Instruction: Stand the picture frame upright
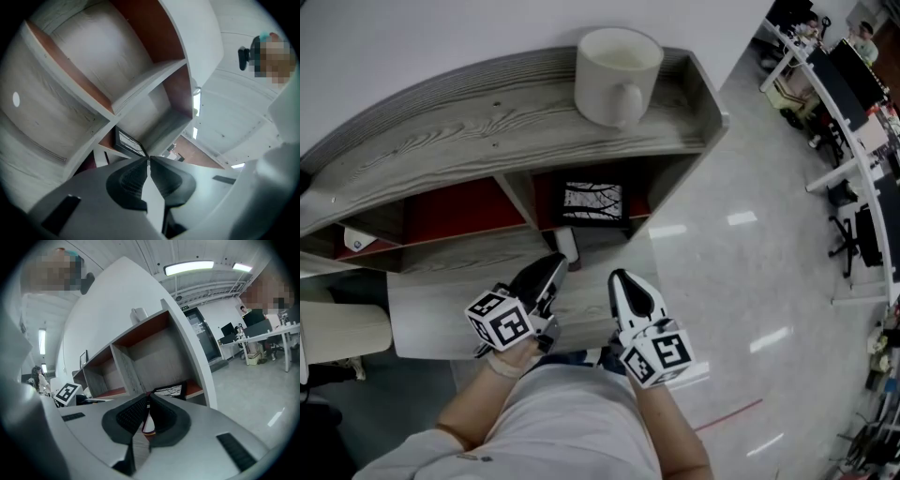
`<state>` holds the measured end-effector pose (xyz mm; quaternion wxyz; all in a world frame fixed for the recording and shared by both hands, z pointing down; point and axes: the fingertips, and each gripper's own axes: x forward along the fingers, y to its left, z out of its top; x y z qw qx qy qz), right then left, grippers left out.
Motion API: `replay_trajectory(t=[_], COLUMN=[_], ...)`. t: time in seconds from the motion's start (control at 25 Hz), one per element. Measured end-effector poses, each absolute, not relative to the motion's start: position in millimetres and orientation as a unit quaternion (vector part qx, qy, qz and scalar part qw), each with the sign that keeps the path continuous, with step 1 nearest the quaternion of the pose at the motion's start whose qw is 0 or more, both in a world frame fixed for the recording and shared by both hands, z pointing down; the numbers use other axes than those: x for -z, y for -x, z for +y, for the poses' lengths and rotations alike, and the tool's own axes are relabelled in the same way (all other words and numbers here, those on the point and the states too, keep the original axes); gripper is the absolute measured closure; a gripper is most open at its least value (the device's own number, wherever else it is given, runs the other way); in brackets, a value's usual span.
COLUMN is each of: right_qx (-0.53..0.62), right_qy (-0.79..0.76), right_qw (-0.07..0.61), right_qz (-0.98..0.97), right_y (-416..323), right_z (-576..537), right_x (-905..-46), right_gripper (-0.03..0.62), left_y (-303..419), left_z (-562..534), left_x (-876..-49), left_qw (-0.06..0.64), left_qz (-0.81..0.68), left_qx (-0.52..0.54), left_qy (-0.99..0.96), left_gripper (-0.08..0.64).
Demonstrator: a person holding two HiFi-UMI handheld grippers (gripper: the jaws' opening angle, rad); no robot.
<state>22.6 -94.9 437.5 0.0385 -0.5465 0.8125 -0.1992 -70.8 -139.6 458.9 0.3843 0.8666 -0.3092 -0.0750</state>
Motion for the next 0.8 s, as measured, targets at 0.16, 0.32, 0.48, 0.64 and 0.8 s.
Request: replay_trajectory(t=[0.16, 0.32, 0.48, 0.64, 0.8], right_qx=[0.199, 0.196, 0.196, 0.194, 0.191], right_qy=[0.527, 0.516, 0.512, 0.506, 0.498], right_qw=[0.034, 0.031, 0.027, 0.025, 0.021], right_qz=[0.825, 0.833, 0.836, 0.840, 0.846], right_y=[-33, -49, -72, -91, -105], right_z=[-95, -95, -96, -99, -105], right_x=[-435, -433, -433, -433, -432], right_gripper=[0.561, 0.561, 0.561, 0.561, 0.561], left_y=[57, 44, 37, 27, 23], left_z=[-143, -153, -160, -166, -176], left_x=[-468, -474, -490, -497, -503], left_qw=[0.431, 0.462, 0.499, 0.510, 0.507], left_qz=[-0.322, -0.334, -0.370, -0.395, -0.419], left_qx=[0.110, 0.143, 0.151, 0.163, 0.168], left_qy=[-0.836, -0.809, -0.769, -0.747, -0.734], left_gripper=[0.541, 0.541, 0.540, 0.540, 0.529])
